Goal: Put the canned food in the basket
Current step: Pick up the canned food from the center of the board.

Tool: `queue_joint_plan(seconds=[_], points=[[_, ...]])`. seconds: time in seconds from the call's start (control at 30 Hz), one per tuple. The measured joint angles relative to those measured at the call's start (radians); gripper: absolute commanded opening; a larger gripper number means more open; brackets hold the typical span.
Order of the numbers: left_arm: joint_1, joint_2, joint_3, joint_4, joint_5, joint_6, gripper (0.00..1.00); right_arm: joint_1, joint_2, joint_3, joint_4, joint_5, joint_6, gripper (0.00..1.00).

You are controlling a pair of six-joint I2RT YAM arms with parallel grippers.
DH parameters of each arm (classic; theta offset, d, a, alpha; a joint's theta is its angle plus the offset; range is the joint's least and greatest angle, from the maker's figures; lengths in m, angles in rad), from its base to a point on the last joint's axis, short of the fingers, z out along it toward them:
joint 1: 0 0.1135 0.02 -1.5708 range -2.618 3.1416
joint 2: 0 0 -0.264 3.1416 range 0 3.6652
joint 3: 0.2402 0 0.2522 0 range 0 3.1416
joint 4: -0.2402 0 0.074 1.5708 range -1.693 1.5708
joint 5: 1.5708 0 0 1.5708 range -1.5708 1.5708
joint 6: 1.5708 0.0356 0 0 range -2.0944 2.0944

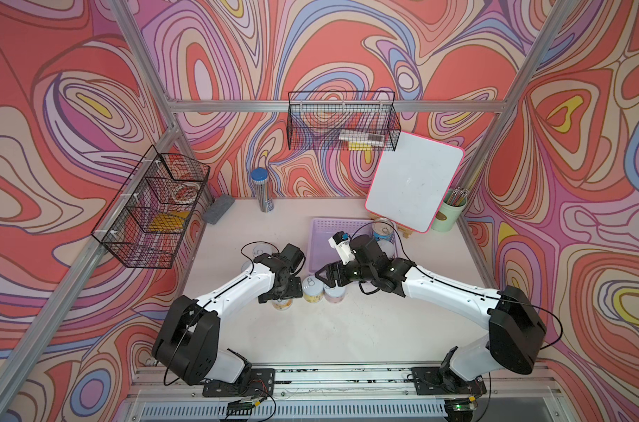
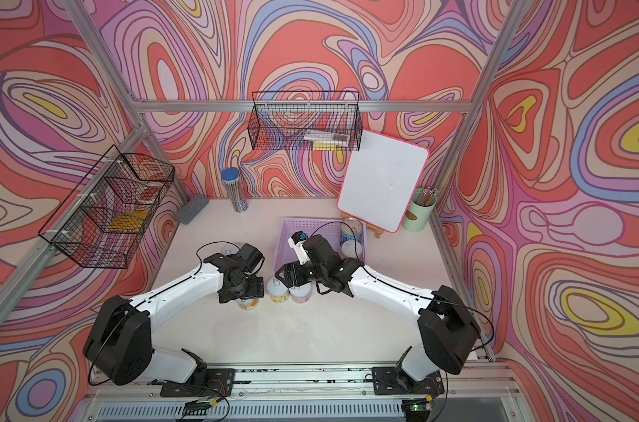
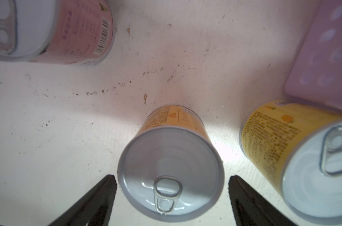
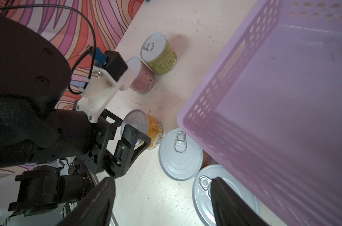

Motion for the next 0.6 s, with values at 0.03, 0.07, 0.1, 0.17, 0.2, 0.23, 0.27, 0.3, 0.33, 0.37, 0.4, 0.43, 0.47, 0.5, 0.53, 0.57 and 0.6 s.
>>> queue_joint_plan(seconds=[0.03,0.07,0.1,0.17,0.2,0.23,0.27,0.3,0.33,0.37,0.4,0.43,0.47,0.5,0.53,0.57,0.6], points=[[0.004,0.000,-0.004,0.003,0.005,0.000,0.91,0.000,0.000,0.000,0.000,0.000,0.000,0.78],[0.008,0.000,-0.009,0.007,0.009,0.000,0.90,0.000,0.000,0.000,0.000,0.000,0.000,0.78],[0.012,0.000,-0.015,0.011,0.014,-0.001,0.90,0.000,0.000,0.000,0.000,0.000,0.000,0.78],[0.019,0.000,-0.026,0.016,0.022,-0.001,0.89,0.000,0.000,0.000,0.000,-0.001,0.000,0.78],[0.022,0.000,-0.031,0.019,0.027,-0.001,0.89,0.000,0.000,0.000,0.000,-0.002,0.000,0.78],[0.024,0.000,-0.034,0.022,0.031,-0.001,0.89,0.000,0.000,0.000,0.000,-0.002,0.000,0.78],[0.026,0.000,-0.035,0.024,0.033,-0.001,0.89,0.000,0.000,0.000,0.000,-0.003,0.000,0.78],[0.028,0.000,-0.037,0.027,0.038,-0.001,0.88,0.000,0.000,0.000,0.000,-0.004,0.000,0.78],[0.031,0.000,-0.039,0.029,0.041,-0.001,0.88,0.000,0.000,0.000,0.000,-0.005,0.000,0.78],[0.032,0.000,-0.040,0.031,0.044,-0.001,0.88,0.000,0.000,0.000,0.000,-0.006,0.000,0.78],[0.034,0.000,-0.040,0.034,0.047,-0.001,0.88,0.001,0.000,0.000,0.000,-0.006,0.000,0.78],[0.035,0.000,-0.040,0.035,0.048,-0.001,0.88,0.002,0.000,0.000,0.000,-0.007,0.000,0.78],[0.037,0.000,-0.040,0.036,0.050,-0.001,0.88,0.003,0.000,0.000,0.000,-0.007,0.000,0.78],[0.037,0.000,-0.040,0.039,0.050,-0.001,0.89,0.004,0.000,0.000,0.000,-0.007,0.000,0.78],[0.038,0.000,-0.040,0.040,0.051,-0.001,0.89,0.004,0.000,0.000,0.000,-0.007,0.000,0.78],[0.039,0.000,-0.040,0.042,0.051,0.000,0.89,0.005,0.000,0.000,0.000,-0.007,0.000,0.78],[0.042,0.000,-0.040,0.042,0.052,0.000,0.89,0.005,0.000,0.000,0.000,-0.007,0.000,0.78]])
